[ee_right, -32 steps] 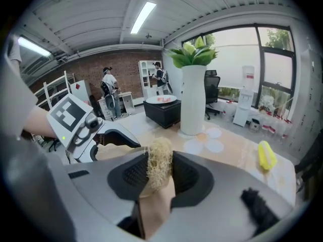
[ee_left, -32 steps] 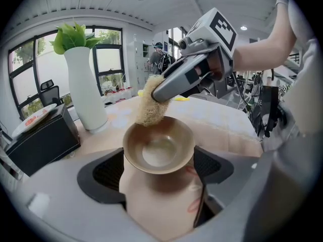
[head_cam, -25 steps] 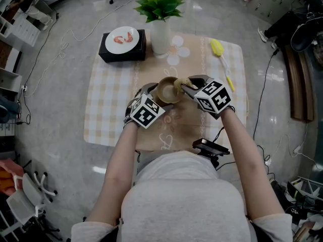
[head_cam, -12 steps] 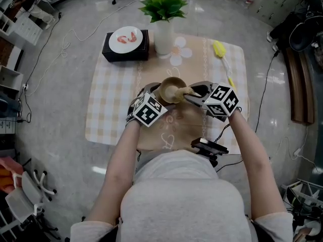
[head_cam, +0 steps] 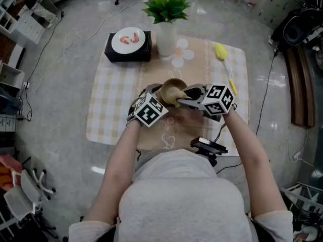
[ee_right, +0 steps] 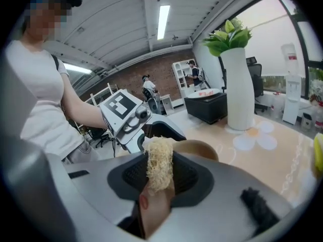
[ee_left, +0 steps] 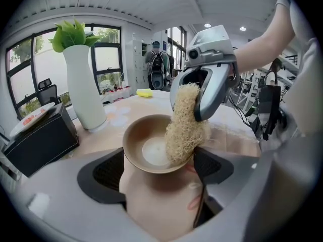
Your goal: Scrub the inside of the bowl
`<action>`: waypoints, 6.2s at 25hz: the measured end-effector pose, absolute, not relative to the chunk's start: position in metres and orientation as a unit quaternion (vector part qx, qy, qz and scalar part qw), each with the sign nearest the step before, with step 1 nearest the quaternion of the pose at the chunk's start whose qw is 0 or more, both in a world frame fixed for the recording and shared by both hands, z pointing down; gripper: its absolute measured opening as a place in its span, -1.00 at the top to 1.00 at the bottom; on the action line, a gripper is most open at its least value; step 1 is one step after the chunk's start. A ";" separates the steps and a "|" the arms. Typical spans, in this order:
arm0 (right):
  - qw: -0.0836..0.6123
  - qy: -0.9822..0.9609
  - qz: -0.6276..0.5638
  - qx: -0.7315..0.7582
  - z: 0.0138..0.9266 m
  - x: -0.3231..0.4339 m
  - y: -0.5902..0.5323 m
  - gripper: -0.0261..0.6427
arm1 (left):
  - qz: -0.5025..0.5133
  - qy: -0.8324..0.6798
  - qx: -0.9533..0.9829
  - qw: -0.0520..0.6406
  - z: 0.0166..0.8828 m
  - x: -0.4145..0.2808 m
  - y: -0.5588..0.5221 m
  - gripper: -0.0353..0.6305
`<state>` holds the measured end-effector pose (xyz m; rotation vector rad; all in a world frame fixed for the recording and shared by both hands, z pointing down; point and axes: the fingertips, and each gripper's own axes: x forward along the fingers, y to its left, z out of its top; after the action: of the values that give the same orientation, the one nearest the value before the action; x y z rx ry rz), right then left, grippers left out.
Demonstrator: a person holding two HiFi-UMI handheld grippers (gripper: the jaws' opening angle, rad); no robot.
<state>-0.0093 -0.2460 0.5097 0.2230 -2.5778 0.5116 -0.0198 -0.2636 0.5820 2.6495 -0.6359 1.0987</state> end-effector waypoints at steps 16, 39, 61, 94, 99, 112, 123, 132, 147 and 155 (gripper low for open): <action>0.224 -0.952 0.185 0.097 0.510 -0.037 -0.281 0.61 | 0.381 -0.205 0.896 0.098 0.582 -0.018 -0.263 -0.43; 0.375 -0.917 0.077 0.112 0.535 -0.016 -0.309 0.61 | 0.396 -0.193 0.892 0.104 0.582 -0.018 -0.263 -0.44; 0.457 -0.886 0.081 -0.011 0.537 0.001 -0.266 0.61 | 0.400 -0.196 0.888 0.112 0.584 -0.019 -0.263 -0.44; 0.443 -0.880 0.073 0.155 0.555 -0.029 -0.307 0.61 | 0.407 -0.200 0.884 0.109 0.584 -0.020 -0.262 -0.43; 0.461 -0.863 0.121 0.170 0.556 -0.018 -0.312 0.61 | 0.406 -0.201 0.885 0.109 0.584 -0.020 -0.262 -0.43; 0.490 -0.834 0.204 0.151 0.561 0.000 -0.298 0.61 | 0.408 -0.200 0.884 0.111 0.584 -0.020 -0.262 -0.43; 0.466 -0.846 0.234 0.114 0.551 -0.004 -0.272 0.61 | 0.411 -0.202 0.882 0.105 0.584 -0.019 -0.262 -0.44; 0.407 -0.865 0.245 0.165 0.531 0.000 -0.270 0.61 | 0.408 -0.203 0.884 0.101 0.581 -0.020 -0.262 -0.45; 0.282 -0.885 0.200 0.312 0.488 0.001 -0.289 0.61 | 0.356 -0.230 0.902 0.081 0.546 -0.027 -0.259 -0.60; 0.217 -0.878 0.205 0.375 0.470 0.003 -0.291 0.61 | 0.286 -0.272 0.917 0.067 0.501 -0.035 -0.260 -0.25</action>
<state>0.0030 -0.2908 0.4697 1.0387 -2.4312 0.5683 -0.0347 -0.2597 0.5008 2.7626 -0.8184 0.8614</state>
